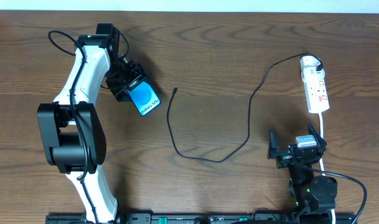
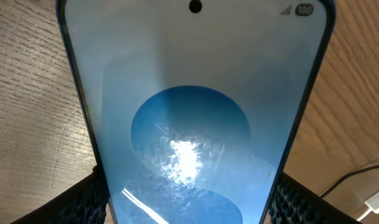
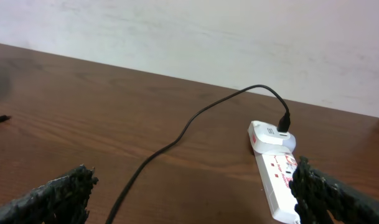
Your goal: Plug charger to phone and switch on socket
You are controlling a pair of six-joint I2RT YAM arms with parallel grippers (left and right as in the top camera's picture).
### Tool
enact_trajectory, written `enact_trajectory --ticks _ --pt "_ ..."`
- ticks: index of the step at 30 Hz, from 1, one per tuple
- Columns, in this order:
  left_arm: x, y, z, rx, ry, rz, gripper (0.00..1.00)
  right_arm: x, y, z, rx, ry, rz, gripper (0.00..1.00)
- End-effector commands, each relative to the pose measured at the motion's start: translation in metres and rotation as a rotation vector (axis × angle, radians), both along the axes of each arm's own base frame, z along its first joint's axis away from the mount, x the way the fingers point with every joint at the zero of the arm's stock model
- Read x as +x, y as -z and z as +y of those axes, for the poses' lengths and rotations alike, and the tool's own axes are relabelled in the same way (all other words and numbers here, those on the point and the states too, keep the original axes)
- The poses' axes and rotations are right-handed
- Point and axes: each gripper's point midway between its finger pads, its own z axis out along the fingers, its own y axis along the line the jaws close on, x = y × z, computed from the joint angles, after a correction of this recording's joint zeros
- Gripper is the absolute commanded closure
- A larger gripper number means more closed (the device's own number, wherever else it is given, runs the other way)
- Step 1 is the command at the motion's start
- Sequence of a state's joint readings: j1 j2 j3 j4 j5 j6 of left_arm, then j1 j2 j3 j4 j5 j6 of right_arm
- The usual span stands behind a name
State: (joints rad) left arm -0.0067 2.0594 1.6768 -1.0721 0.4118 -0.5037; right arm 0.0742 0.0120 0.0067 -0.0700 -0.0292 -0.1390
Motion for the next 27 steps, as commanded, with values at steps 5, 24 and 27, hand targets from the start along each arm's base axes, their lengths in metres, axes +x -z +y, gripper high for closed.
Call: enact_trajectory --ticks 5,24,27 --pt "0.0 -0.005 0.003 0.007 0.025 -0.016 0.41 0.0 0.0 0.001 0.011 -0.003 0.001 0.01" --pt "-0.003 -0.005 0.003 0.006 0.025 -0.004 0.41 -0.001 -0.023 0.007 0.109 -0.036 -0.083 0.01" --pt "-0.002 -0.005 0.003 0.006 0.025 -0.005 0.4 0.0 -0.02 0.007 0.158 -0.036 -0.062 0.01"
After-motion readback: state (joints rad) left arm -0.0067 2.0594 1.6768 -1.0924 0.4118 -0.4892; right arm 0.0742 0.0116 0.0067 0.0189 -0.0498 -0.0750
